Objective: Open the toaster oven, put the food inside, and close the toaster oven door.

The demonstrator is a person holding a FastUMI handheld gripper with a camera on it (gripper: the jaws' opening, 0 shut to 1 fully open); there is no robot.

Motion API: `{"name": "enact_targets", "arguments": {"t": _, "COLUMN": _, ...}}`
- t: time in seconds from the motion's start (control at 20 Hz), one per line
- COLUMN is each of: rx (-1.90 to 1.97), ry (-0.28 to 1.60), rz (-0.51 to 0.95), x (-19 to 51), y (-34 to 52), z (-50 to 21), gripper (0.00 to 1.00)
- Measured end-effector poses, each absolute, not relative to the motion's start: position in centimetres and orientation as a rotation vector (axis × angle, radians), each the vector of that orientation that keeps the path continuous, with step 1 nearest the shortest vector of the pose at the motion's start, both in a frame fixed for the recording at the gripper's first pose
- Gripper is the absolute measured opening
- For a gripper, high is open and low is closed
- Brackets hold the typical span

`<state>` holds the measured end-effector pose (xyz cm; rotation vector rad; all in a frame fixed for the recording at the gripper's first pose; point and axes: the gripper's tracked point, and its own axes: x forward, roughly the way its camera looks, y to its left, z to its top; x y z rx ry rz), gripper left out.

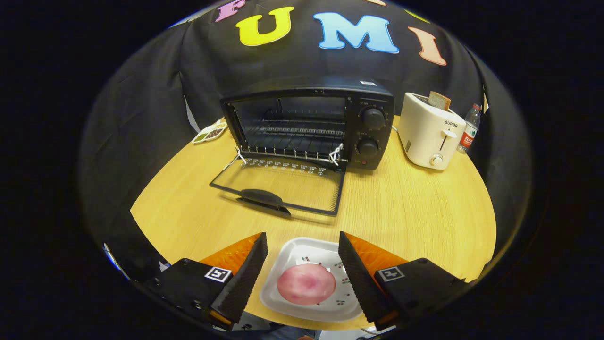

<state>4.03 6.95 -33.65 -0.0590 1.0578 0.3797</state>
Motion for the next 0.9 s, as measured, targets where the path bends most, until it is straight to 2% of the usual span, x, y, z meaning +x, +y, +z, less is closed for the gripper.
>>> {"name": "enact_targets", "arguments": {"t": 0.55, "rx": -0.024, "ry": 1.337, "rz": 0.332, "x": 1.4, "y": 1.4, "z": -37.6, "gripper": 0.97}}
{"name": "enact_targets", "arguments": {"t": 0.65, "rx": 0.023, "ry": 1.396, "rz": 0.325, "x": 0.9, "y": 1.4, "z": -38.1, "gripper": 0.92}}
{"name": "enact_targets", "arguments": {"t": 0.9, "rx": 0.081, "ry": 1.441, "rz": 0.329, "x": 0.8, "y": 1.4, "z": -37.6, "gripper": 0.89}}
